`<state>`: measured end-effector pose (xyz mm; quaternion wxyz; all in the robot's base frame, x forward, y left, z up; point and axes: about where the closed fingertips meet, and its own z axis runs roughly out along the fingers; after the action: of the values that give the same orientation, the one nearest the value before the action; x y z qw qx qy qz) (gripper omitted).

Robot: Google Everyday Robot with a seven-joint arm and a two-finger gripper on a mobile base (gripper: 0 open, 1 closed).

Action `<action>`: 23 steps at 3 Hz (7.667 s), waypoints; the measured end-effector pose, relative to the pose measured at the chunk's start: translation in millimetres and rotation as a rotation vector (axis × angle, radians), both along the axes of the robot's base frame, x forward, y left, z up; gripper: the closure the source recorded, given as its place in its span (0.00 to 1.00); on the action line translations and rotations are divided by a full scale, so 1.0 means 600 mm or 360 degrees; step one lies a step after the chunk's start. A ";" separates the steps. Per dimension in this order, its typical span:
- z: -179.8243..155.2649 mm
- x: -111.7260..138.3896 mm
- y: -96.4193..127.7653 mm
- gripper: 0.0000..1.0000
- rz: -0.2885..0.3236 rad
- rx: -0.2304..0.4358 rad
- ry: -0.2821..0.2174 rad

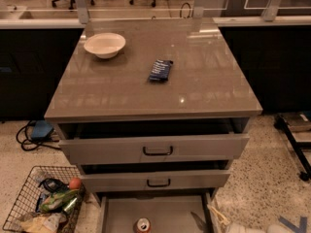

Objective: Pick coke can from bottom drawer and place on counter

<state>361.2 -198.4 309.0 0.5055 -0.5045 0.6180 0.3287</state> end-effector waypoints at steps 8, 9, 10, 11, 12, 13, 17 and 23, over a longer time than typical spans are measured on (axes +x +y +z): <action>-0.145 0.054 0.346 0.00 0.0207 0.0072 0.0017; -0.166 0.068 0.365 0.00 0.0203 0.0085 0.0011; -0.178 0.080 0.380 0.00 0.0186 0.0104 -0.0019; -0.184 0.086 0.394 0.00 0.0182 0.0125 -0.0042; -0.190 0.086 0.410 0.11 0.0197 0.0146 -0.0052; -0.189 0.085 0.413 0.32 0.0201 0.0149 -0.0050; -0.189 0.080 0.423 1.00 0.0213 0.0161 -0.0045; 0.142 0.032 0.247 1.00 0.0098 0.0148 -0.0216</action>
Offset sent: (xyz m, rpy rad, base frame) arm 0.0204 0.1238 -0.0613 0.0029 0.0800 0.0823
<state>380.3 -50.3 394.1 0.5587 -0.5203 0.5507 0.3374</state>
